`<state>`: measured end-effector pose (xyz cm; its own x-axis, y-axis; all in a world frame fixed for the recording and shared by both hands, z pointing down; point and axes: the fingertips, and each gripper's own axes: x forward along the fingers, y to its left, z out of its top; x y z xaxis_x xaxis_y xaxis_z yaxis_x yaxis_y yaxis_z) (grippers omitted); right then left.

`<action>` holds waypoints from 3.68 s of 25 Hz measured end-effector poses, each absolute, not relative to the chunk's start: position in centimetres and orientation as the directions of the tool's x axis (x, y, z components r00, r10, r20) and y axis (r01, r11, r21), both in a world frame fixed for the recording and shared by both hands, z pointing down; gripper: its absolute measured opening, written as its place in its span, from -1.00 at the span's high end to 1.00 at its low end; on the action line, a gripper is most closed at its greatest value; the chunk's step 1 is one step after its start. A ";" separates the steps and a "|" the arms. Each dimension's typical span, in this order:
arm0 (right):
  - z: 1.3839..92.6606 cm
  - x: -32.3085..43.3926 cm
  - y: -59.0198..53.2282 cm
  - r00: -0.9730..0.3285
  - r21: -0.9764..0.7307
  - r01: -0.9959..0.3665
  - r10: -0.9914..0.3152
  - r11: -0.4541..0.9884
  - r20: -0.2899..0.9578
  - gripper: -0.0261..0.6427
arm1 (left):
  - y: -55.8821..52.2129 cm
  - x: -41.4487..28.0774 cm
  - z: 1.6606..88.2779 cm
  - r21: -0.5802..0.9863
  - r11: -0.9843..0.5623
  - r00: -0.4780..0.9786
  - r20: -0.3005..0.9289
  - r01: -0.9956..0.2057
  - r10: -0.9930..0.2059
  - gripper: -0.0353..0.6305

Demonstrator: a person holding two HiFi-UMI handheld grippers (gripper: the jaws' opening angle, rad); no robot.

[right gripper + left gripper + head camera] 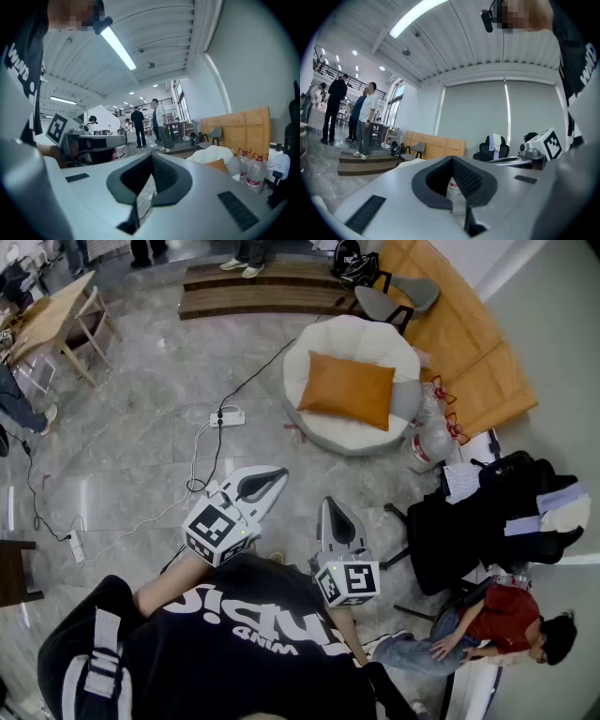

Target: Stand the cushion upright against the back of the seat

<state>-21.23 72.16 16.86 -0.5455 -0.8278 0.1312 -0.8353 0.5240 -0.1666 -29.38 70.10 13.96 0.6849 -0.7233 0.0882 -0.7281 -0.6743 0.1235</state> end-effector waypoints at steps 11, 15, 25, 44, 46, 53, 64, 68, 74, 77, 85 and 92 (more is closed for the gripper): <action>17.3 -21.6 72.1 -0.531 -0.167 -0.845 -0.835 0.508 0.147 0.86 | 69.9 -30.5 14.4 0.126 -0.680 0.691 0.104 -0.723 -0.716 0.88; 17.1 -21.8 72.6 -0.518 -0.178 -0.851 -0.845 0.494 0.133 0.86 | 70.0 -31.3 14.8 0.132 -0.687 0.699 0.119 -0.715 -0.705 0.88; 18.1 -20.7 73.8 -0.416 -0.164 -0.906 -0.895 0.391 0.159 0.86 | 69.5 -32.1 16.4 0.141 -0.736 0.749 0.133 -0.662 -0.649 0.88; 18.7 -17.8 68.7 -0.347 -0.181 -0.929 -0.930 0.323 0.121 0.86 | 63.8 -30.3 17.5 0.131 -0.765 0.775 0.148 -0.631 -0.614 0.88; 18.7 -17.3 67.9 -0.347 -0.186 -0.928 -0.930 0.322 0.122 0.86 | 62.8 -29.8 17.5 0.130 -0.765 0.775 0.151 -0.631 -0.613 0.88; 19.1 -15.5 64.0 -0.329 -0.211 -0.931 -0.934 0.297 0.137 0.86 | 58.9 -28.1 17.9 0.147 -0.771 0.785 0.158 -0.619 -0.600 0.88; 18.9 -12.3 56.9 -0.337 -0.208 -0.929 -0.933 0.306 0.130 0.86 | 51.5 -24.8 17.5 0.141 -0.776 0.788 0.158 -0.614 -0.595 0.88; 18.7 -10.3 54.6 -0.331 -0.222 -0.928 -0.935 0.299 0.126 0.86 | 49.1 -23.2 17.2 0.132 -0.778 0.788 0.157 -0.614 -0.595 0.88; 18.7 -7.3 51.3 -0.326 -0.219 -0.930 -0.936 0.294 0.130 0.86 | 45.7 -20.5 16.8 0.132 -0.776 0.786 0.154 -0.617 -0.599 0.88; 18.5 -5.8 49.7 -0.329 -0.220 -0.930 -0.935 0.296 0.131 0.86 | 44.0 -18.9 16.5 0.131 -0.774 0.784 0.153 -0.619 -0.601 0.88; 19.0 -2.4 46.0 -0.359 -0.218 -0.920 -0.923 0.325 0.138 0.86 | 40.2 -15.7 16.2 0.123 -0.754 0.764 0.143 -0.645 -0.630 0.88; 19.6 -0.7 43.3 -0.359 -0.232 -0.919 -0.921 0.320 0.149 0.86 | 37.9 -14.7 15.8 0.122 -0.751 0.761 0.137 -0.649 -0.635 0.88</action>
<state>-0.72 43.34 19.64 -0.3589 -0.9214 0.1488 -0.9185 0.3204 -0.2317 -14.75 37.93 15.75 0.7607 -0.6345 0.1368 -0.6486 -0.7512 0.1224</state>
